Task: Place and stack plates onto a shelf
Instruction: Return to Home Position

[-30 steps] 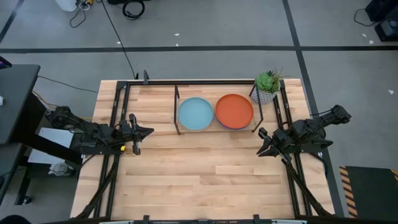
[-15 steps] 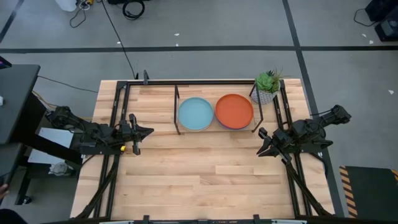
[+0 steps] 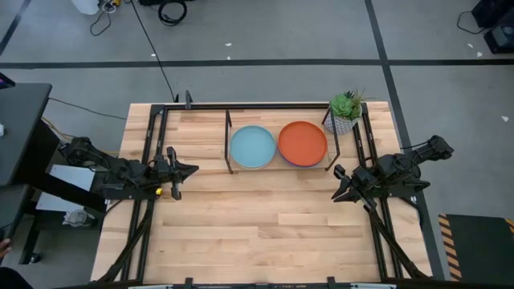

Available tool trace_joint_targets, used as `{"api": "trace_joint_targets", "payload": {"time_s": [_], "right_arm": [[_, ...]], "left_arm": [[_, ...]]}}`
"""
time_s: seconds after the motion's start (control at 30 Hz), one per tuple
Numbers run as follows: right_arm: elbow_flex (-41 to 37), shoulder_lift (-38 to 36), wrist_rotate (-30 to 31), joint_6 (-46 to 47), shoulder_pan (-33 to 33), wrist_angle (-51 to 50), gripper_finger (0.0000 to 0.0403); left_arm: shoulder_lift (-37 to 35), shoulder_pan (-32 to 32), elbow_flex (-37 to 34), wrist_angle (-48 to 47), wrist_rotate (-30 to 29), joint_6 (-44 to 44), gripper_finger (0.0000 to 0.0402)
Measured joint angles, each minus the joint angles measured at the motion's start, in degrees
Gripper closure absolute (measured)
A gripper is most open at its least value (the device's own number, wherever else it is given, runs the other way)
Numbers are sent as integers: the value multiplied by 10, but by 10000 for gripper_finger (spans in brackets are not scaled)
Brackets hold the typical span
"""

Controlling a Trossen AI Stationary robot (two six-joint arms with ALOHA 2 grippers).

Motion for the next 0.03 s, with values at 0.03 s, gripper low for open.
{"api": "trace_joint_targets", "payload": {"time_s": [0.03], "right_arm": [[0,0,0,0,0,0,350]], "left_arm": [[0,0,0,0,0,0,379]]}}
